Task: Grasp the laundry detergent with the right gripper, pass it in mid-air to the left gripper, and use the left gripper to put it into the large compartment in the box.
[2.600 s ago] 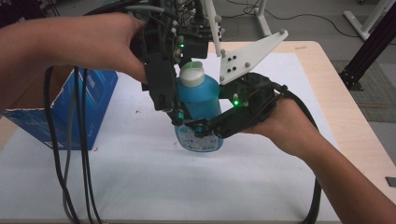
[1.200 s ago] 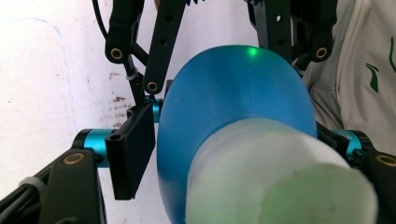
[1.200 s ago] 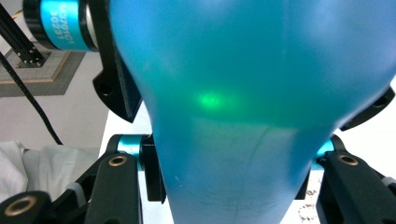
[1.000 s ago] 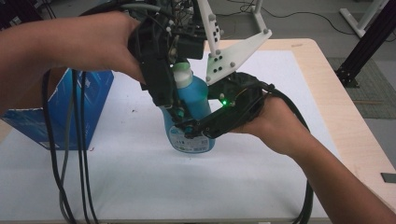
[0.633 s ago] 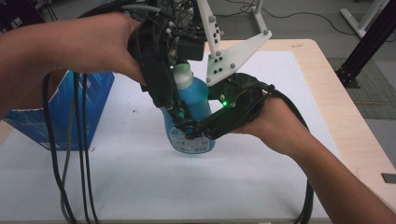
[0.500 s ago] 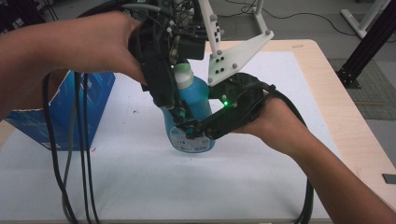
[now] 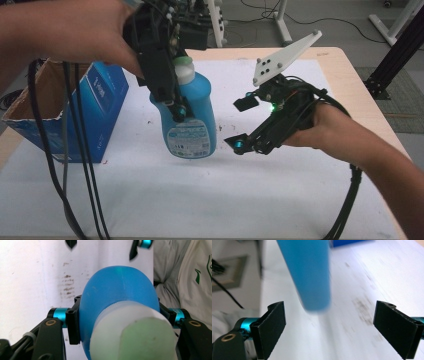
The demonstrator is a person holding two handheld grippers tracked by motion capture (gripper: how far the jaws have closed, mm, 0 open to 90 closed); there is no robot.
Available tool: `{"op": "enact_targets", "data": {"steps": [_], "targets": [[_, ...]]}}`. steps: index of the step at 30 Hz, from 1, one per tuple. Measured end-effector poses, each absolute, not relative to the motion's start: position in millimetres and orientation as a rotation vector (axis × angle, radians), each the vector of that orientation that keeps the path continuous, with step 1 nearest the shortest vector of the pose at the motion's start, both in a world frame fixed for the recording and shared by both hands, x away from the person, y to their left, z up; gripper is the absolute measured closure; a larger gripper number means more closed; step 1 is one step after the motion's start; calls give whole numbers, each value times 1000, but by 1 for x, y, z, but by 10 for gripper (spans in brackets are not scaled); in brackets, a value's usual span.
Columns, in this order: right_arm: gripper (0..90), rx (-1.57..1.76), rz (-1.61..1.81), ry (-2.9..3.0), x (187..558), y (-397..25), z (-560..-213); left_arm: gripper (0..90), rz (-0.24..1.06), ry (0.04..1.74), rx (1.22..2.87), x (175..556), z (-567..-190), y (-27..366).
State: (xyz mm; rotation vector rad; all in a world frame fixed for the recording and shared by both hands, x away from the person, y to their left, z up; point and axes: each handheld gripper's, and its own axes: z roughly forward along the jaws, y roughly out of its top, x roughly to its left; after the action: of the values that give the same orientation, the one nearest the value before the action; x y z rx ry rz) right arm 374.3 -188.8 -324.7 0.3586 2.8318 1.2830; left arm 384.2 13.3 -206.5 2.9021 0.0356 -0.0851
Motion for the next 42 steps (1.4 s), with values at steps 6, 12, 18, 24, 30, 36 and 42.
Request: {"op": "enact_targets", "data": {"steps": [6, 12, 18, 24, 30, 36, 42], "targets": [[105, 550, 851, 2848, 384, -207, -312, 379, -9, 137, 2923, 392, -185, 28], [104, 530, 626, 2947, 391, -229, -306, 379, 18, 228, 2929, 399, -165, 46], [8, 534, 592, 3028, 393, -243, -304, 378, 43, 288, 2938, 402, -152, 57], [9, 534, 594, 3013, 389, -258, -298, 379, 65, 385, 2917, 406, -127, 84], [9, 513, 523, 3018, 386, -269, -291, 379, 89, 462, 2900, 403, -109, 107], [10, 562, 520, 2986, 389, -280, -284, 379, 88, 550, 2882, 400, -99, 134], [10, 544, 501, 2958, 389, -281, -281, 379, 85, 643, 2866, 402, -100, 162]]}}
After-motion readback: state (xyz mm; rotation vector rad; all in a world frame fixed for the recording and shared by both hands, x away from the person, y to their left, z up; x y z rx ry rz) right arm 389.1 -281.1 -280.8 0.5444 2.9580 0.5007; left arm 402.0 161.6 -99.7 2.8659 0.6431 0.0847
